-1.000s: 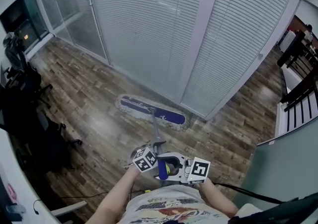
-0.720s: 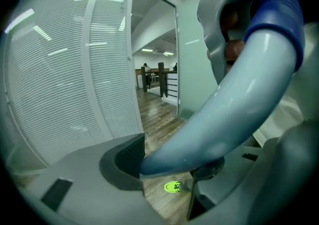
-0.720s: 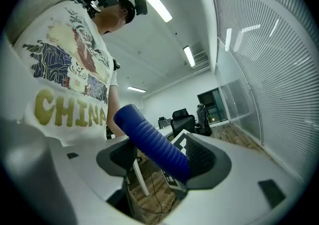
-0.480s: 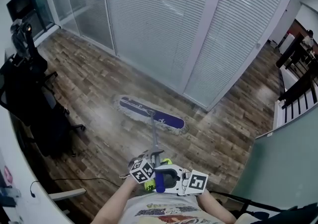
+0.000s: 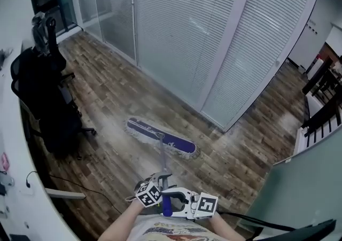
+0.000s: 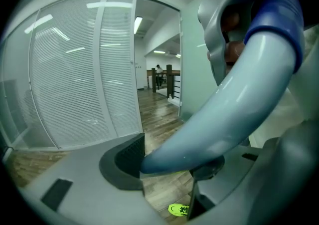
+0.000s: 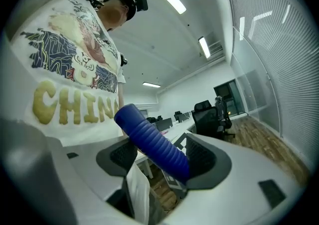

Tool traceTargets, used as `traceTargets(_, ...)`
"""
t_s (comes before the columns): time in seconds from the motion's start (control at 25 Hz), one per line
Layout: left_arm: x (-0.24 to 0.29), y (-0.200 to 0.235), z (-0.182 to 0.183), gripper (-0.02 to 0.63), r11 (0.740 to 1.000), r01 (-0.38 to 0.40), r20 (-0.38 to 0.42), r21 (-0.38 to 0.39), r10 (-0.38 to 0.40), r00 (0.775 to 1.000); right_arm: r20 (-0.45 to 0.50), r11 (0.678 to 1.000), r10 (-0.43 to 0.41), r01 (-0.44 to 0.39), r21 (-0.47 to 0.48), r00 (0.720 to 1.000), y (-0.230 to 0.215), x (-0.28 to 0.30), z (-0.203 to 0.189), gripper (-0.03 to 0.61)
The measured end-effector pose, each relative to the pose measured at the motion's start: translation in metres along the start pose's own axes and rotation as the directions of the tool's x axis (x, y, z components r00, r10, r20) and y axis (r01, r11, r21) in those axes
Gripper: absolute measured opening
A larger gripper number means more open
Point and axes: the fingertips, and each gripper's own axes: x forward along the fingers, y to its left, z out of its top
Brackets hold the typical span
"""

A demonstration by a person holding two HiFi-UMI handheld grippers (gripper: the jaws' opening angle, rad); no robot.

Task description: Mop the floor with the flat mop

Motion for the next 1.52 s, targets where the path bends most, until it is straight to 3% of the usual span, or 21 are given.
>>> traceTargets(0.16, 0.010, -0.060, 0.008, 0.205, 0.999, -0.030, -0.012, -0.013, 0.030, 0.999, 0.018, 0.999, 0.050, -0.049, -0.021, 0.999, 0.056, -0.032, -0.005, 0.282)
traceTargets(0.28, 0.017, -0.083, 0.002, 0.206, 0.998, -0.059, -0.018, -0.018, 0.059, 0.998, -0.037, 0.996, 0.083, -0.084, -0.027, 0.996, 0.080, -0.045, -0.025, 0.283)
traceTargets(0.48, 0.030, -0.093, 0.004, 0.204, 0.999, -0.053, -0.039, -0.002, 0.053, 0.998, 0.001, 0.997, 0.075, -0.075, -0.013, 0.997, 0.084, -0.061, -0.028, 0.284)
traceTargets(0.6, 0.029, -0.081, 0.013, 0.206, 0.999, -0.041, -0.016, -0.023, 0.040, 0.999, 0.034, 0.997, 0.078, -0.078, -0.019, 0.996, 0.072, -0.060, -0.017, 0.284)
traceTargets(0.68, 0.026, -0.073, 0.012, 0.206, 0.999, -0.030, -0.010, -0.017, 0.030, 1.000, 0.005, 0.995, 0.101, -0.101, -0.020, 0.995, 0.065, -0.054, -0.019, 0.284)
traceTargets(0.88, 0.024, -0.048, -0.019, 0.206, 0.996, 0.019, -0.078, 0.082, -0.013, 0.997, -0.090, 0.993, 0.114, -0.114, 0.009, 0.989, 0.042, -0.028, -0.039, 0.285)
traceTargets(1.24, 0.009, 0.074, -0.012, 0.206, 1.000, -0.013, 0.007, 0.007, 0.013, 1.000, 0.036, 0.998, 0.061, -0.060, -0.025, 0.997, -0.070, 0.015, 0.007, 0.287)
traceTargets(1.52, 0.025, 0.141, -0.019, 0.206, 0.998, 0.002, -0.026, 0.062, -0.001, 1.000, -0.026, 0.996, 0.073, -0.074, -0.046, 0.997, -0.137, 0.024, -0.001, 0.287)
